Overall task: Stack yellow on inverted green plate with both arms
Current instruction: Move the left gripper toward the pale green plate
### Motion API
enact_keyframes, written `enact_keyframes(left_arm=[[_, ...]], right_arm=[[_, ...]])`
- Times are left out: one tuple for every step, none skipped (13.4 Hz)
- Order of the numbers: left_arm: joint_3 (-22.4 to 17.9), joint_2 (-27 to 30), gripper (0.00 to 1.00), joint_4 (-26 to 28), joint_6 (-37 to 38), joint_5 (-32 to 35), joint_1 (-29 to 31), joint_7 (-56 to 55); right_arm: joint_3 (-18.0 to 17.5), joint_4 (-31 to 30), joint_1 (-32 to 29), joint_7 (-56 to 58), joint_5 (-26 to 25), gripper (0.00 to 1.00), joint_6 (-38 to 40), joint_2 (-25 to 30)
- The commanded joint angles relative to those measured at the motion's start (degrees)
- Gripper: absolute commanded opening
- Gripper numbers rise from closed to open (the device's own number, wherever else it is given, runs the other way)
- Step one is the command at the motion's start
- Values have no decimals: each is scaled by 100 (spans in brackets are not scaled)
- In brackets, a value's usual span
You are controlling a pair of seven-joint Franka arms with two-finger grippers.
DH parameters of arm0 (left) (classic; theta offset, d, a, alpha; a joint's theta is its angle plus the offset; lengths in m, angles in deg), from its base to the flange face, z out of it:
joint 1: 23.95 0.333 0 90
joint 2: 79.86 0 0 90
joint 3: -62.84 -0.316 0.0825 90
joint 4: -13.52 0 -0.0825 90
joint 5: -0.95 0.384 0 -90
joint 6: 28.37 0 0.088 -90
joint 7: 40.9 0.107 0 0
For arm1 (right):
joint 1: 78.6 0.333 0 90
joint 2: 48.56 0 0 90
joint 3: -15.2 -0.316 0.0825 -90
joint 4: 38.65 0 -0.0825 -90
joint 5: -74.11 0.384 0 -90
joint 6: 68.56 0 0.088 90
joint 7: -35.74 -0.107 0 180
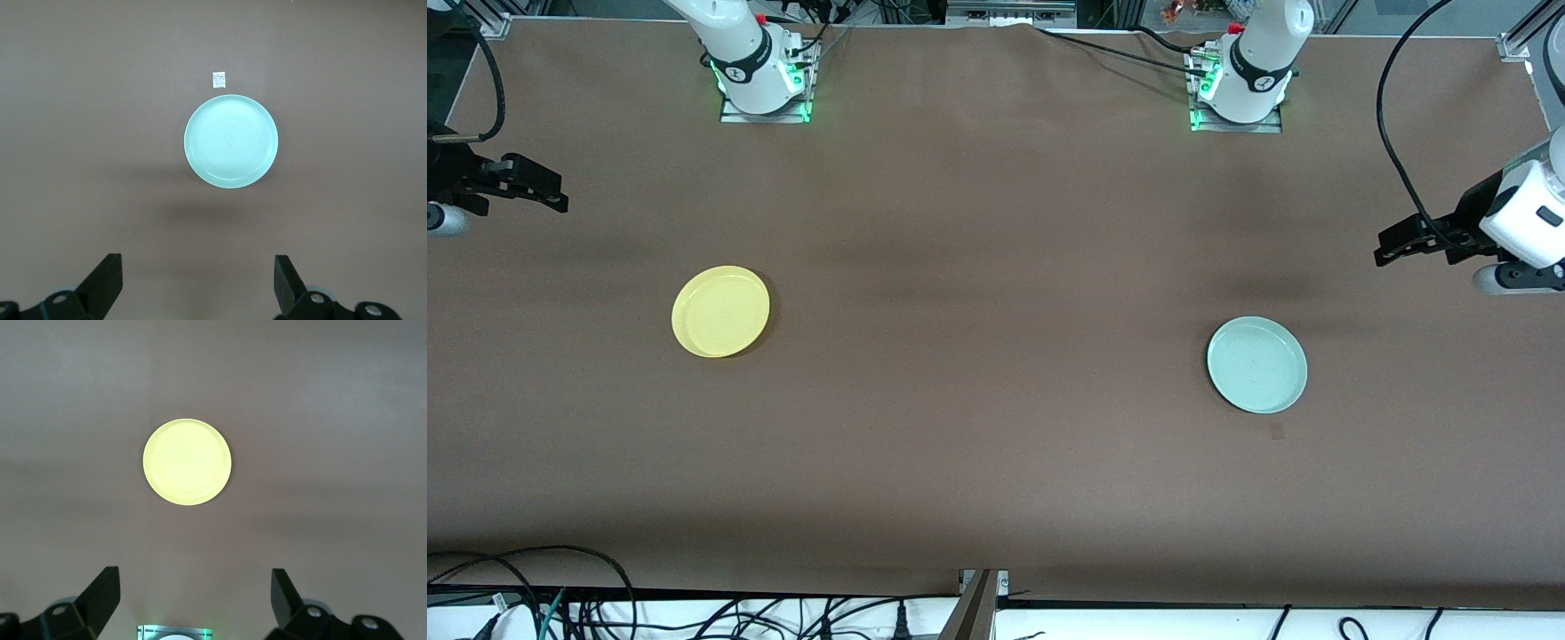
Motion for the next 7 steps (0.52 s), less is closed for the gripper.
enact_keyframes(left_arm=[[-12,-82,100,-69,-7,66,-40,148],[-12,-169,100,-61,11,48,-109,174],[-12,-266,100,-61,54,31,-145,105],[-12,-319,100,-52,150,48,-162,87],[-21,-398,100,-52,169,92,-224,87],[-21,-434,100,-43,152,92,-215,147],[-30,-521,100,-43,134,101,-215,148]], right_arm=[[-5,55,9,-38,-23,100,31,-16],[3,55,9,-38,-23,100,30,-16],[3,55,9,-38,-23,100,39,-16],[3,55,9,-38,-23,100,57,-16],[3,55,9,-38,-23,100,66,-16],[3,47,9,-38,-14,100,66,-16],[3,55,9,-38,-23,100,74,-16]])
